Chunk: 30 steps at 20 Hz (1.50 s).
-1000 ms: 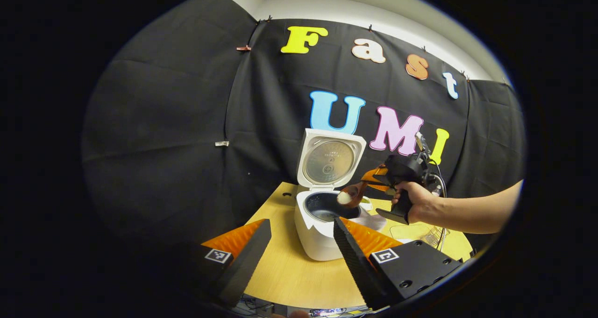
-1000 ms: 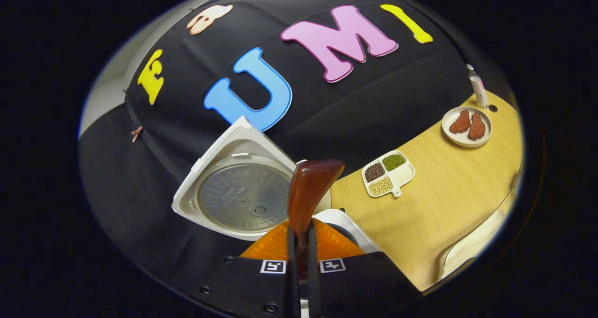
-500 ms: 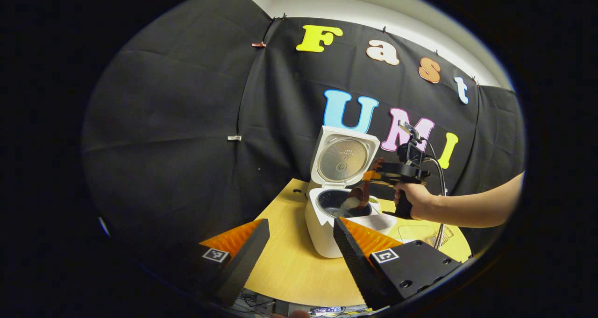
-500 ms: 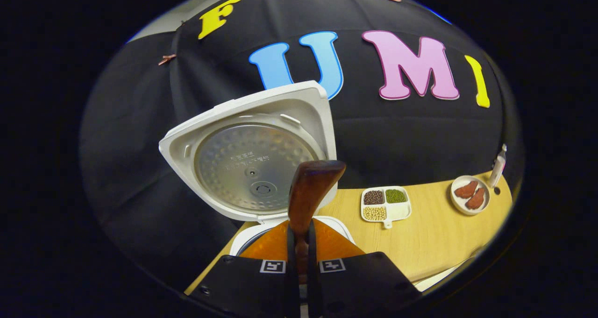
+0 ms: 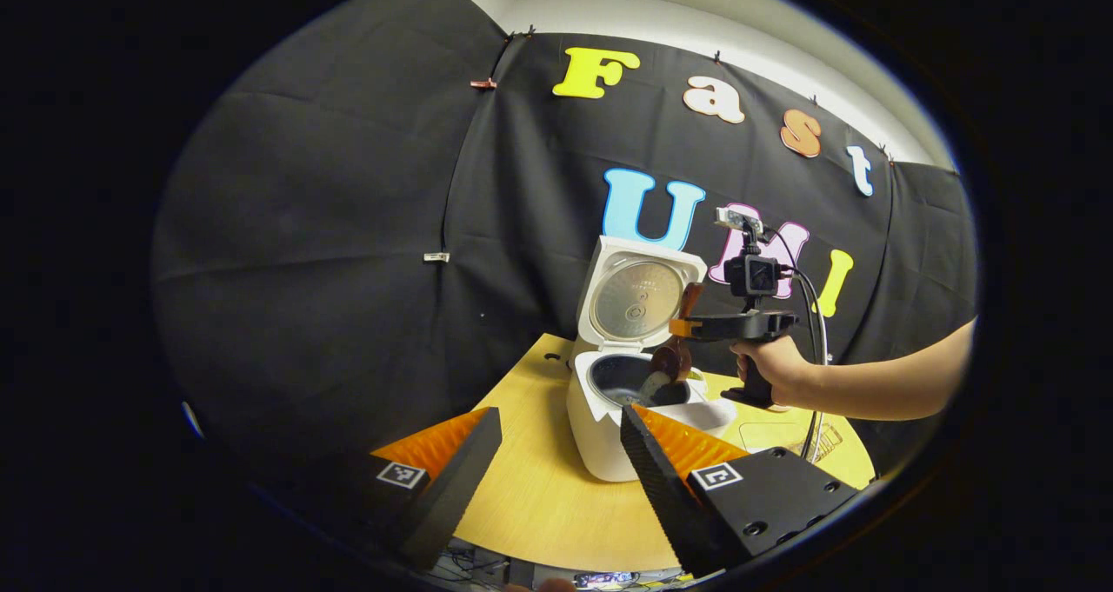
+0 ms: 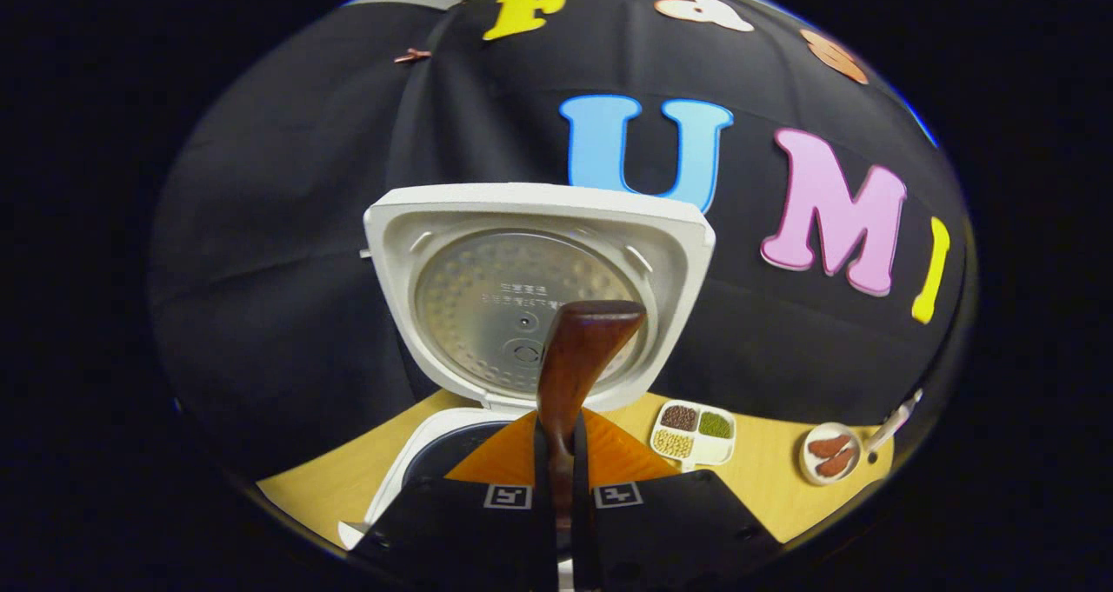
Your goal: Close the left gripper, press the button to open the rice cooker; take a wooden spoon from the chopstick holder with the right hand, scoop a spoonful of rice and pour it into the rice cooker, then put the wooden spoon back into the chopstick holder.
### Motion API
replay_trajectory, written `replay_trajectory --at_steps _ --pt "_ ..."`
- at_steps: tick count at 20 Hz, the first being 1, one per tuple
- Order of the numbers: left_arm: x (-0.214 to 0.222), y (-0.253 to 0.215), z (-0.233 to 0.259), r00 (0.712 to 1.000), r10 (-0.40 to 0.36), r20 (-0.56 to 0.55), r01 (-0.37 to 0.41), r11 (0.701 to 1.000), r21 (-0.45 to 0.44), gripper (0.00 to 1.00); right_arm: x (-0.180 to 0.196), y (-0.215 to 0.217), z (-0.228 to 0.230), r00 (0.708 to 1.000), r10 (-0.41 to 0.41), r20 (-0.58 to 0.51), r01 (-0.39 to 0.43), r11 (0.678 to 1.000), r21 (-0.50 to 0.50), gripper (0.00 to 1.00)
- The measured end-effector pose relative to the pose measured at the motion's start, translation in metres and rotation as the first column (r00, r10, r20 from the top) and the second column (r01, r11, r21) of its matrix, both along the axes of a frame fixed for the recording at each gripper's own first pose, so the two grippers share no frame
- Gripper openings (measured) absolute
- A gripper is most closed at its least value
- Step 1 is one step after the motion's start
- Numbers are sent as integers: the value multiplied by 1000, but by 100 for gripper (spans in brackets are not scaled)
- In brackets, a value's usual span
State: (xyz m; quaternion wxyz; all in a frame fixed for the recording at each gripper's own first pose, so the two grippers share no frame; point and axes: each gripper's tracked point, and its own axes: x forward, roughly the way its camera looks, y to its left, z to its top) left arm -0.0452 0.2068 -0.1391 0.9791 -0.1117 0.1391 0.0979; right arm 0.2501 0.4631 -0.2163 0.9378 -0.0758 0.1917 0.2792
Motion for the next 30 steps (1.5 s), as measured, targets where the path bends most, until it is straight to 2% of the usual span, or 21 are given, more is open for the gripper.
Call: replay_trajectory --at_steps 2,5,7,9,12,14,16,18,21,24,26,27,30 --pt "0 0 0 1000 1 -1 -1 1000 -3 95 -6 10 7 994 82 74 -76 993 -85 11" --pt "1 0 -2 1000 3 -2 -3 1000 -6 95 -23 32 19 967 205 152 -177 968 -177 11" --pt "0 -1 -2 1000 3 -2 -3 1000 -8 95 -33 46 23 939 284 194 -236 942 -238 11" --pt "0 0 0 1000 6 2 -6 1000 -10 95 -46 58 28 896 377 236 -295 901 -318 11" --pt "1 1 1 1000 15 12 -15 1000 -25 95 -55 61 29 833 476 281 -336 840 -426 11" --pt "2 0 1 1000 17 15 -16 1000 -27 95 -53 58 24 828 485 281 -330 827 -454 11" --pt "3 -2 3 1000 14 19 -13 1000 -20 95 -48 58 23 844 462 273 -316 839 -443 11" --pt "3 -2 4 1000 13 18 -13 1000 -11 95 -44 56 23 877 408 255 -296 876 -381 11" --pt "3 -4 0 1000 12 8 -12 1000 -14 95 -35 45 27 939 291 184 -247 942 -228 11" --pt "3 -11 0 1000 7 7 -6 1000 -16 95 -24 25 24 983 168 76 -162 984 -72 11" --pt "4 -15 0 1000 -1 4 1 1000 -9 95 -20 14 24 996 79 -38 -75 993 88 11" --pt "4 -17 1 1000 -3 3 3 1000 -7 95 -19 10 25 996 53 -73 -42 990 135 11" --pt "3 -23 3 1000 -6 3 6 1000 -13 95 -8 -14 29 982 -28 -188 81 958 277 11"
